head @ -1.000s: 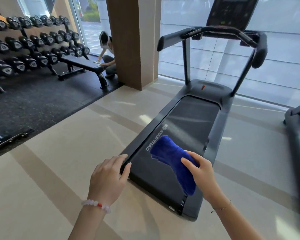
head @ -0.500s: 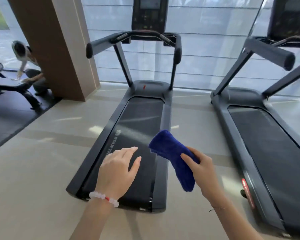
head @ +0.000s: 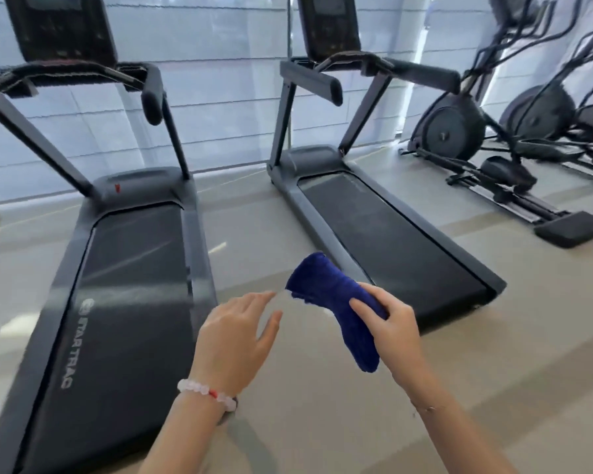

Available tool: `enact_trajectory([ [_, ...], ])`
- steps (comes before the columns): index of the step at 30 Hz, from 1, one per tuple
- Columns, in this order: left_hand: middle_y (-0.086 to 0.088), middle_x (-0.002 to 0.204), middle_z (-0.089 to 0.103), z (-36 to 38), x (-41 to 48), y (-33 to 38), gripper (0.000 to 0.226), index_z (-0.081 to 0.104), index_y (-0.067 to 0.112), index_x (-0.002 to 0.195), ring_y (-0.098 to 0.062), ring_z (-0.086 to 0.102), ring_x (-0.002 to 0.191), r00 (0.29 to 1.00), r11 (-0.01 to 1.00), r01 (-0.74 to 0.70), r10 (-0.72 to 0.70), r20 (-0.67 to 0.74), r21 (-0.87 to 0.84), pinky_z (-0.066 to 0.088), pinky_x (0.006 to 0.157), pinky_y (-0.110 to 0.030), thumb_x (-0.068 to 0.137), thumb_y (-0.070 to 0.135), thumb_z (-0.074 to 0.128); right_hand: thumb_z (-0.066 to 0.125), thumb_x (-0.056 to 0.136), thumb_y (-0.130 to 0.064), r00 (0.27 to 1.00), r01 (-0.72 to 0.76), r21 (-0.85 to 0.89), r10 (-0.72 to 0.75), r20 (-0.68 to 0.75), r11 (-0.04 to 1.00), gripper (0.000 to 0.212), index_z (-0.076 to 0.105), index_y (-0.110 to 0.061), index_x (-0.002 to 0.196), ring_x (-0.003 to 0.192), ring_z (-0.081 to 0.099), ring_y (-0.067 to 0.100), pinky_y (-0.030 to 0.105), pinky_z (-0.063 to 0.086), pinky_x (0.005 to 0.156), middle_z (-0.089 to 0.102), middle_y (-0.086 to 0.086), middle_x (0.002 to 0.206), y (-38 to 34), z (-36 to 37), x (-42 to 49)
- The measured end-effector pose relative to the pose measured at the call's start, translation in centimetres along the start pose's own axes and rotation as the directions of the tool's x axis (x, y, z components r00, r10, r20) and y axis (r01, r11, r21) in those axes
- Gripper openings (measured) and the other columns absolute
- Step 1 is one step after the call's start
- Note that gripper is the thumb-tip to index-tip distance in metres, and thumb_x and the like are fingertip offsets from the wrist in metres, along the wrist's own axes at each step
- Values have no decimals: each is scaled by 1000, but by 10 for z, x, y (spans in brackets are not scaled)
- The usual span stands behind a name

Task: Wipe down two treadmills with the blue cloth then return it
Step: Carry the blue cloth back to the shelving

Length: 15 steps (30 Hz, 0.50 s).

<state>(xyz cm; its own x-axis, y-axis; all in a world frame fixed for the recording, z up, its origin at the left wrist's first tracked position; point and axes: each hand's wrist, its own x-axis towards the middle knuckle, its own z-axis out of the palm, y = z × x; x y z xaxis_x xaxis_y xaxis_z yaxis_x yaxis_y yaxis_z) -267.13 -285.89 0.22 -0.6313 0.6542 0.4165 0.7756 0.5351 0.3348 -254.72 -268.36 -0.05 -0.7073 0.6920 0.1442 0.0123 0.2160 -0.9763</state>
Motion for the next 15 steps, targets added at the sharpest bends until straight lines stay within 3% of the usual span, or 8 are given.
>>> enact_trajectory([
  [8, 7, 107, 69, 50, -11, 124, 49, 63, 24, 116, -16, 66, 93, 974, 969, -190, 207, 95, -159, 51, 77, -31, 91, 51, 31, 59, 89, -11, 972, -5, -98, -18, -235, 995, 24, 66, -34, 97, 88, 65, 5, 23, 53, 77, 70, -17, 90, 10, -139, -69],
  [15, 9, 99, 70, 80, -10, 234, 46, 65, 23, 110, -15, 66, 84, 894, 878, -409, 440, 85, -248, 52, 69, -32, 91, 48, 32, 60, 88, -10, 874, -55, -70, 15, -485, 996, 23, 68, -29, 98, 88, 65, 2, 19, 52, 78, 71, -17, 90, 15, -241, -131],
])
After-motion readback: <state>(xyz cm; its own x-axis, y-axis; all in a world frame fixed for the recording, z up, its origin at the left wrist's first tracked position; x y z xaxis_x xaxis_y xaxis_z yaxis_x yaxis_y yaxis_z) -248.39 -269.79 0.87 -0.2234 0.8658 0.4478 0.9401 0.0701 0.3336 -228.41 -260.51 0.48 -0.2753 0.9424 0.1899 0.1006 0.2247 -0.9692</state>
